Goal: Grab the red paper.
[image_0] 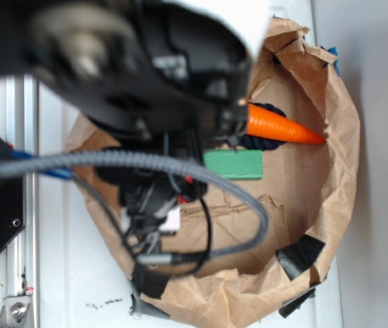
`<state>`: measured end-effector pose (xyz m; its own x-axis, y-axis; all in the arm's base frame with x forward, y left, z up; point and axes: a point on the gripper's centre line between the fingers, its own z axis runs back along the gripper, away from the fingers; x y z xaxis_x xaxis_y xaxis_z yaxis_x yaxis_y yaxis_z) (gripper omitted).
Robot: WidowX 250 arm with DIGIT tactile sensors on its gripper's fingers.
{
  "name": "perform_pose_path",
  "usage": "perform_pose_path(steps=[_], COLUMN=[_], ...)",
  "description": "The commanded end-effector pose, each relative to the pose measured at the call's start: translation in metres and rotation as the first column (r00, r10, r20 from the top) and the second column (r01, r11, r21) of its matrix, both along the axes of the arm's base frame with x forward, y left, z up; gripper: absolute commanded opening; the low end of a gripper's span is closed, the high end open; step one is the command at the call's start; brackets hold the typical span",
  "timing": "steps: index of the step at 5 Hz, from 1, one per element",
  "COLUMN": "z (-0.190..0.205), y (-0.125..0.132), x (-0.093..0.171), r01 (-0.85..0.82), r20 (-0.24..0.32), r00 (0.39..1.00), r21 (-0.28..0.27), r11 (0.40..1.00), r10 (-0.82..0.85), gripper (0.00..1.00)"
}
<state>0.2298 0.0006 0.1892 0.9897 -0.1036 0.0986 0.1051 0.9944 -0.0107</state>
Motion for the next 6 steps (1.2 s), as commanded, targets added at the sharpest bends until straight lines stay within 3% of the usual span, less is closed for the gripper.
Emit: perform_pose_path(steps=[1, 2, 3, 6], z=[-0.034, -0.061, -0.079, -0.104], y=[0.003, -0.004, -0.004, -0.011], x=[0.011, 0.016, 0.016, -0.006], r01=[0.035, 0.067, 0.067, 0.08], r20=[0.035, 0.037, 0.051, 0.038], r00=[0.999, 0.997, 0.997, 0.996], r21=[-0.006, -0.057, -0.066, -0.038], r11=[0.999, 0.996, 0.996, 0.996], r10=[-0.034, -0.065, -0.064, -0.078], gripper=[1.0, 1.0, 1.0, 1.0])
